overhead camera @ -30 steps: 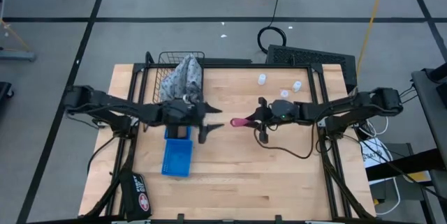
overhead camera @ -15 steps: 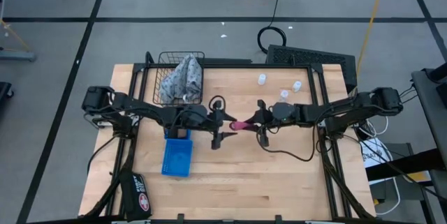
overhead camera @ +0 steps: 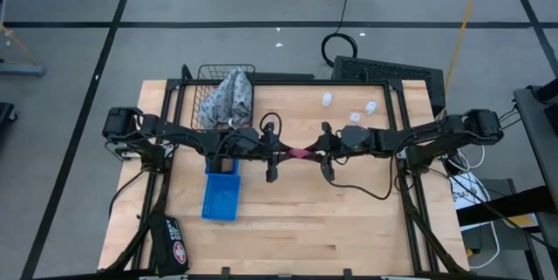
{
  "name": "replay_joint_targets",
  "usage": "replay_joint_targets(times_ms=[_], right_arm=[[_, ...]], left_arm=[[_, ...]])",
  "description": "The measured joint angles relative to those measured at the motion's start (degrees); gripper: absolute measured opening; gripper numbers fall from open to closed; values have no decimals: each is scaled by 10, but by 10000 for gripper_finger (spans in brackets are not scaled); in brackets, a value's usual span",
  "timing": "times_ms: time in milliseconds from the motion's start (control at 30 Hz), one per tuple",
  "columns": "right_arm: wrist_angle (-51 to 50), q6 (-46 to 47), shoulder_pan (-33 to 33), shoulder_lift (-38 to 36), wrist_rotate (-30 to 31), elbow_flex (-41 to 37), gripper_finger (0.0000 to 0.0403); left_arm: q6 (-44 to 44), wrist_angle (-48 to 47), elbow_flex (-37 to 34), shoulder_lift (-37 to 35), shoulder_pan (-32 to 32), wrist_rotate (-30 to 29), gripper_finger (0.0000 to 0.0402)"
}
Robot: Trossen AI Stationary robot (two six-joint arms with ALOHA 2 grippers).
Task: Pick & Place Medicine items
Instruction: Put the pink bandage into the top blue basket
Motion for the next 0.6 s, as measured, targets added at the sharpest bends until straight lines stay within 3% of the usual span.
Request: replay_joint_targets(times_ms=[133, 333, 500, 600], right_arm=[[-43, -15, -1, -22, 3, 2, 106], [-200, -30, 0, -122, 93, 2, 151], [-319, 20, 0, -213, 113, 0, 164], [-321, 48, 0, -246, 114, -14, 163]], left_arm=[[10, 13, 0, 1, 3, 6, 53], [6, 55, -8, -1, 20, -5, 53], [2, 191, -59, -3, 49, 41, 53], [-12, 289, -100, -3, 65, 79, 53]])
